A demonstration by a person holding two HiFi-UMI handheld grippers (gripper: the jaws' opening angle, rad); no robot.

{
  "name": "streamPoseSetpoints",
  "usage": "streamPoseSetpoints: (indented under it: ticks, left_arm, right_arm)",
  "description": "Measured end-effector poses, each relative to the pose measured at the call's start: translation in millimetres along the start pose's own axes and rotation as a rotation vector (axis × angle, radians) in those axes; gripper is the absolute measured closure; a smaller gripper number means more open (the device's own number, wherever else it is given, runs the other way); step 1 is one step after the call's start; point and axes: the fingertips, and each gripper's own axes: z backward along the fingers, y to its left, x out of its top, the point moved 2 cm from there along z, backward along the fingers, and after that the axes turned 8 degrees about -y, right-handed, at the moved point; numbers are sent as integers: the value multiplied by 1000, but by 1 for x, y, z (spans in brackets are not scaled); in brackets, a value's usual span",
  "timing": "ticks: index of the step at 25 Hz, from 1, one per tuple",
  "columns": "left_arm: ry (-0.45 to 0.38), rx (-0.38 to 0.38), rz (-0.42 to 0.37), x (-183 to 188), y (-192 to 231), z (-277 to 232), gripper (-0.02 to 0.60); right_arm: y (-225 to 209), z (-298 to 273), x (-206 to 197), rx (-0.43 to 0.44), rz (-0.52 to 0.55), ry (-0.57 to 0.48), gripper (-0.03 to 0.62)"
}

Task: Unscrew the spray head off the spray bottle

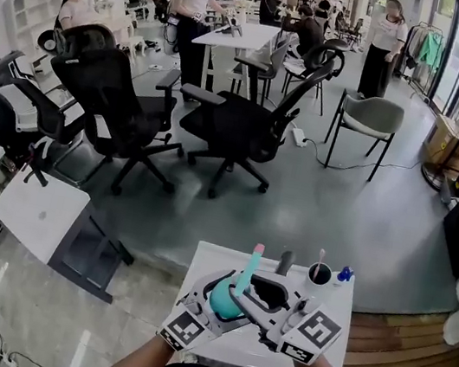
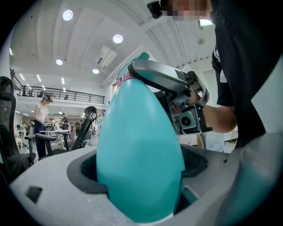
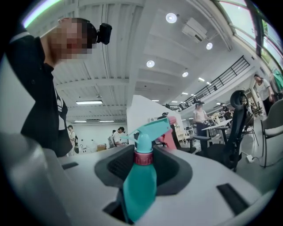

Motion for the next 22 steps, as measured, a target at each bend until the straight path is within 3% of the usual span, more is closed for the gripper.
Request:
streamPoseSetpoints:
  ticks: [4, 8, 15, 18, 22]
  left_arm:
    - [-47, -63, 79, 17, -8, 1, 126]
    - [-83, -212, 140, 28, -25, 5, 126]
    - [-98, -378, 151, 39, -47, 13, 126]
    - [-93, -324, 159, 37, -42, 12, 126]
    - [-14, -110, 107, 21, -16, 8, 126]
  right_arm:
    - [6, 2, 3, 57, 1, -5, 458]
    - [19, 3, 9, 158, -12, -23, 459]
    - [35, 14, 15, 372, -86, -46, 456]
    - [30, 14, 15, 329, -78, -80, 453]
    - [18, 7, 9, 154, 62, -84, 457]
